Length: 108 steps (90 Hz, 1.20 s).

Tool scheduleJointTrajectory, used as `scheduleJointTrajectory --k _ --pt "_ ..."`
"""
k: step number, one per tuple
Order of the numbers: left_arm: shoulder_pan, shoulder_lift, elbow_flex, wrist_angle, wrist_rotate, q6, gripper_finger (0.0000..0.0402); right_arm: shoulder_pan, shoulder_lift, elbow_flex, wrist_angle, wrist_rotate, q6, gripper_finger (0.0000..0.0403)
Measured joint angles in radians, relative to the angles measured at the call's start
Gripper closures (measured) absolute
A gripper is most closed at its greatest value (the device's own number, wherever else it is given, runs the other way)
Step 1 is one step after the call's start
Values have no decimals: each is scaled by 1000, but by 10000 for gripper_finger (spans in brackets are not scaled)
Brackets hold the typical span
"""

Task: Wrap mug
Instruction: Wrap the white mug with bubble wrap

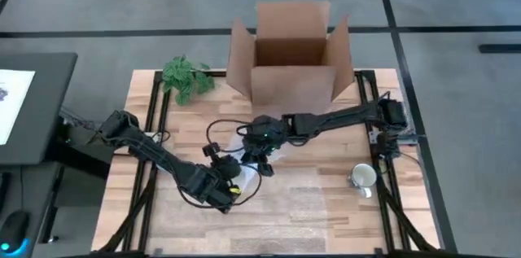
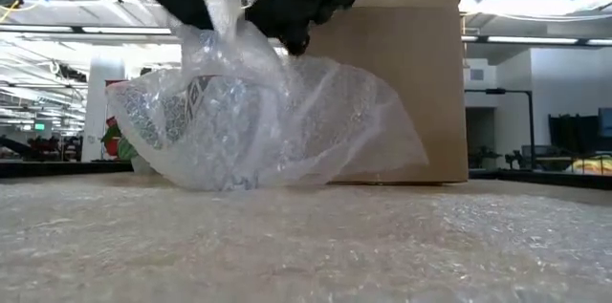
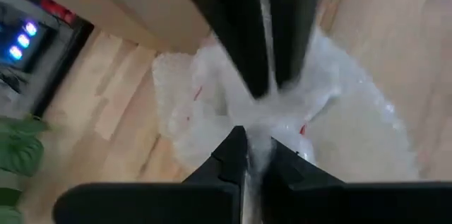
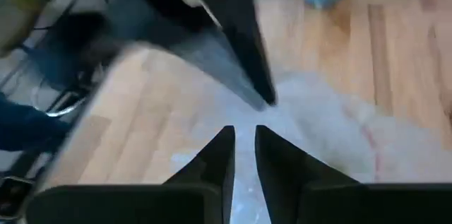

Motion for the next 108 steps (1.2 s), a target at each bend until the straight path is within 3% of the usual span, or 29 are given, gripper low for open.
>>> scheduleJointTrajectory --k 19,40,75,88,108 --pt "-4 -51 1 -14 0 -70 402 -7 83 12 78 33 84 379" --pt "-10 -119 1 -8 49 -82 402 -26 128 53 30 79 136 401" --pt "-42 -130 -3 46 122 -140 399 -31 221 161 -97 81 197 403" --pt "-42 -130 -11 39 121 -171 373 -38 223 180 -141 160 236 403" --pt "-42 -139 -13 -17 153 -213 306 -66 228 186 -225 172 240 403"
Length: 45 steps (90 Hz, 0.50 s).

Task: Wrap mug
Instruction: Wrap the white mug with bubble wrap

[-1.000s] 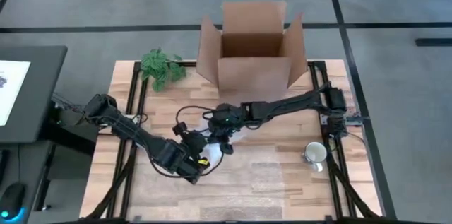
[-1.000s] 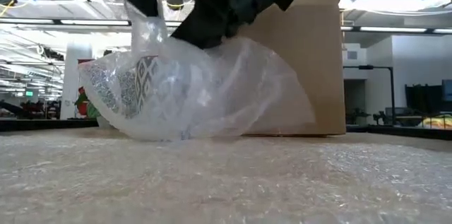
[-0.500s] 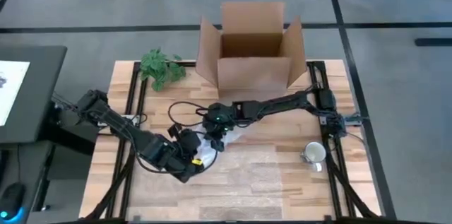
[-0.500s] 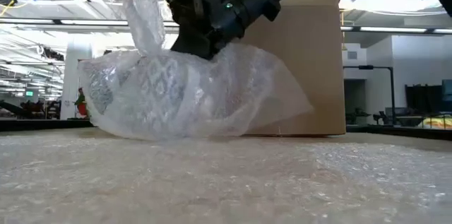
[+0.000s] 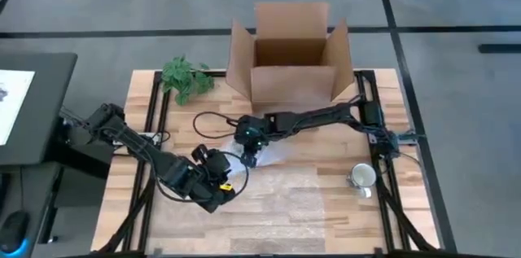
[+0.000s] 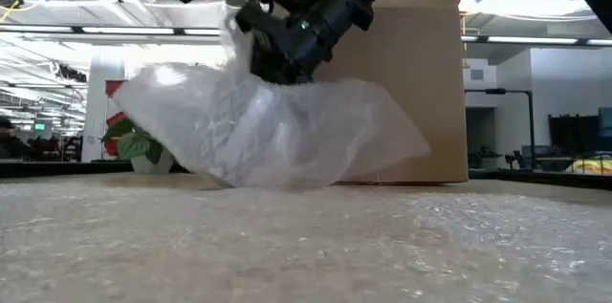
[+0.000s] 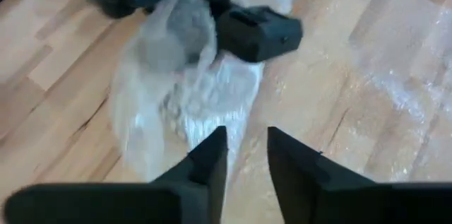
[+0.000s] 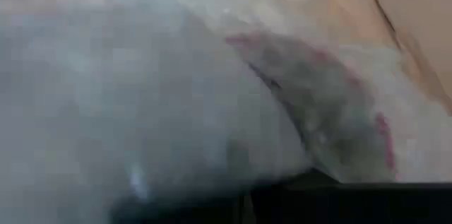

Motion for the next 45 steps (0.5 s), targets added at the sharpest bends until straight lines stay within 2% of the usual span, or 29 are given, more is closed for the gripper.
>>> scheduleJointTrajectory --k 15,26,33,45 --pt "-3 -26 0 -71 41 -64 271 -3 3 -3 -11 -2 -12 403" --pt "-20 -29 0 -64 -2 -84 268 0 3 -3 -10 -7 -15 403" --pt "-27 -24 0 -88 -27 -112 271 8 2 -2 -9 -46 -53 403" --pt "-36 -22 -19 -221 -36 -314 278 32 2 -2 -22 -81 -92 403"
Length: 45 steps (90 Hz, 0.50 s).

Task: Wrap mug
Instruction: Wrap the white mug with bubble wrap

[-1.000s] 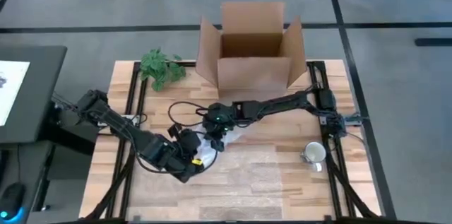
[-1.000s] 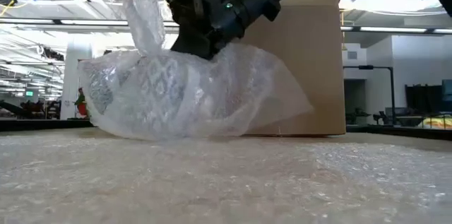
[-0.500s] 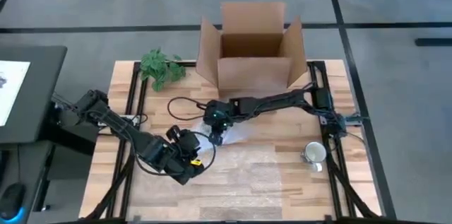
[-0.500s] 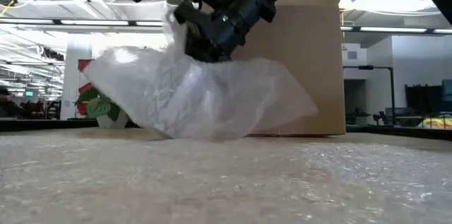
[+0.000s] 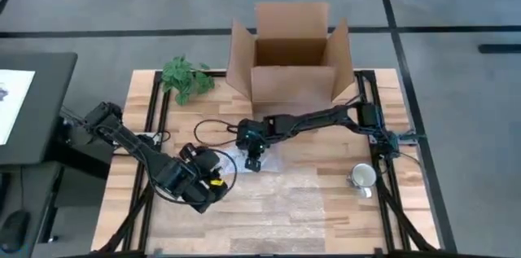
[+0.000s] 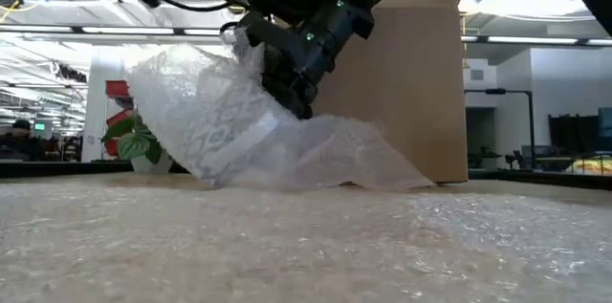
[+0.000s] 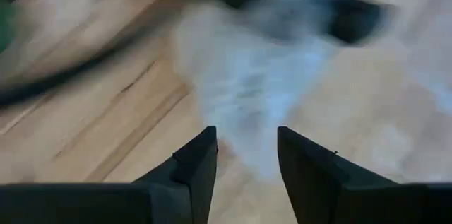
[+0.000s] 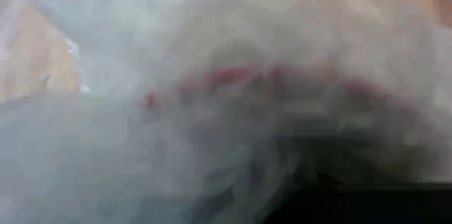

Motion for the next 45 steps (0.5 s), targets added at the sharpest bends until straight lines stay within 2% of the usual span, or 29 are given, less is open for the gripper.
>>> scheduleJointTrajectory --k 9,17,25,45 --pt "-9 0 -44 -110 43 -217 283 14 0 0 0 -14 -11 403" --pt "-29 -1 -109 -64 47 -290 288 23 -1 -21 50 -37 -30 403" --pt "-40 -1 -177 50 48 -294 294 23 -1 -54 118 -59 -32 403" --pt "-39 -1 -330 431 14 -160 303 20 -1 -137 310 -67 46 403"
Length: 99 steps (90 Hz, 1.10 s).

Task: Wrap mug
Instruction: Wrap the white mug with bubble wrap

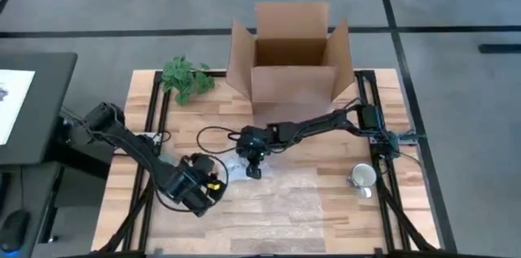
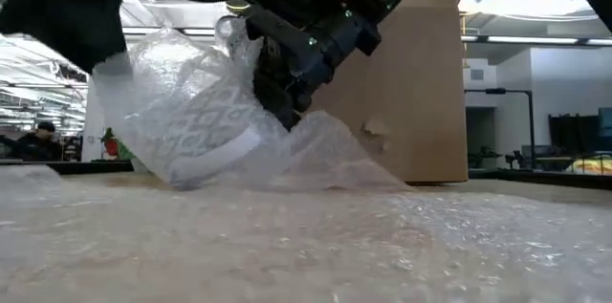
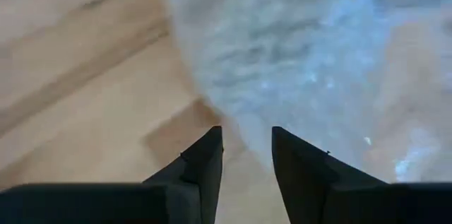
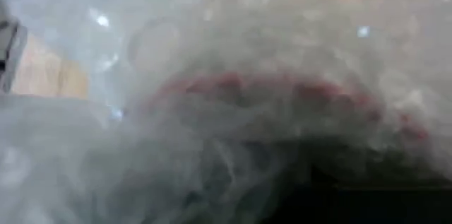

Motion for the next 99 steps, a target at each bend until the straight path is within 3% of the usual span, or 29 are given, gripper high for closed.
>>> scheduleJointTrajectory --k 16,44,74,99 --pt "41 0 -31 39 -38 49 304 1 0 -15 53 0 21 403" --pt "38 -115 112 30 -56 214 304 -7 -60 -15 -86 -18 67 384" --pt "53 -132 113 -187 -64 83 304 -7 -135 -14 -151 -78 95 283" --pt "43 -134 113 -225 -35 26 304 31 -65 11 -33 -76 169 282"
